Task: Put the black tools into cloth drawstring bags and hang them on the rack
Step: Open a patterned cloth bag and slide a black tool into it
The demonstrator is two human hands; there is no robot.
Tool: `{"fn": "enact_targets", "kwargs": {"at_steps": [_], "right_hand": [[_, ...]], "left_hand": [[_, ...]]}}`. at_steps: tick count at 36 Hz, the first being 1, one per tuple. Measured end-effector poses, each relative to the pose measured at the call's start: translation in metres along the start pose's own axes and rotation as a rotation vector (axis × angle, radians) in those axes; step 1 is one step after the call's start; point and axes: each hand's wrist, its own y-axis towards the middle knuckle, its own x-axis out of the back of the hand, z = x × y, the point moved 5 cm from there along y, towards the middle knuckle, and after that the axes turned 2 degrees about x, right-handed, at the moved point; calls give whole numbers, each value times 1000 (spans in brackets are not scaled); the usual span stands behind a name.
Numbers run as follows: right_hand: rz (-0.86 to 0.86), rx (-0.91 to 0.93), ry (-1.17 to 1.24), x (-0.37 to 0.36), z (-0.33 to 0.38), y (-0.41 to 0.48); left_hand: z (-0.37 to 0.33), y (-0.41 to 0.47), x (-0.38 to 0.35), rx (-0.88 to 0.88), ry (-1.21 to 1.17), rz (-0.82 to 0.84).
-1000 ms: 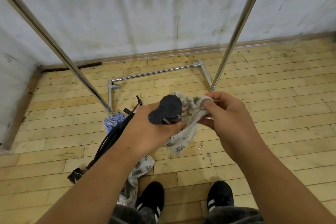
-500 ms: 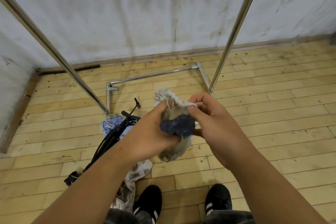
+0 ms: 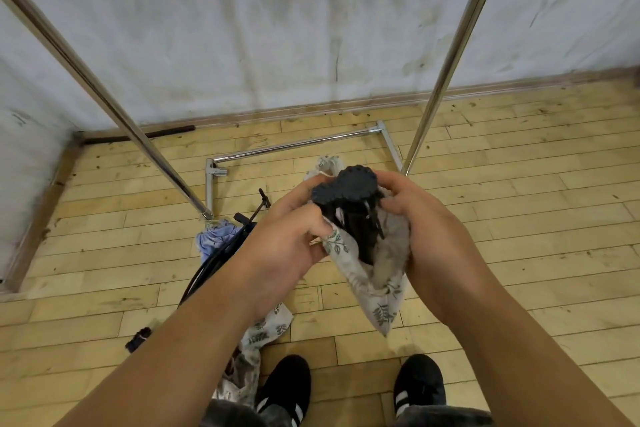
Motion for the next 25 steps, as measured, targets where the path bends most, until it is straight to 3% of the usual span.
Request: {"fn": "enact_targets", "kwargs": {"at_steps": [4,7,10,25], "right_hand": [[112,187,-186,-9,9,-13],[31,295,-300,-6,10,-17],[-74,291,-315,1,5,-9],[-148,268,-383,13,2,-5]], "left_hand": [[-1,0,2,-4,-46,-54],[-4,-2,1,2,-36,-121],[-9,-1,11,-25,1,-234],[-25,-12,39,-121,642,-376]]}}
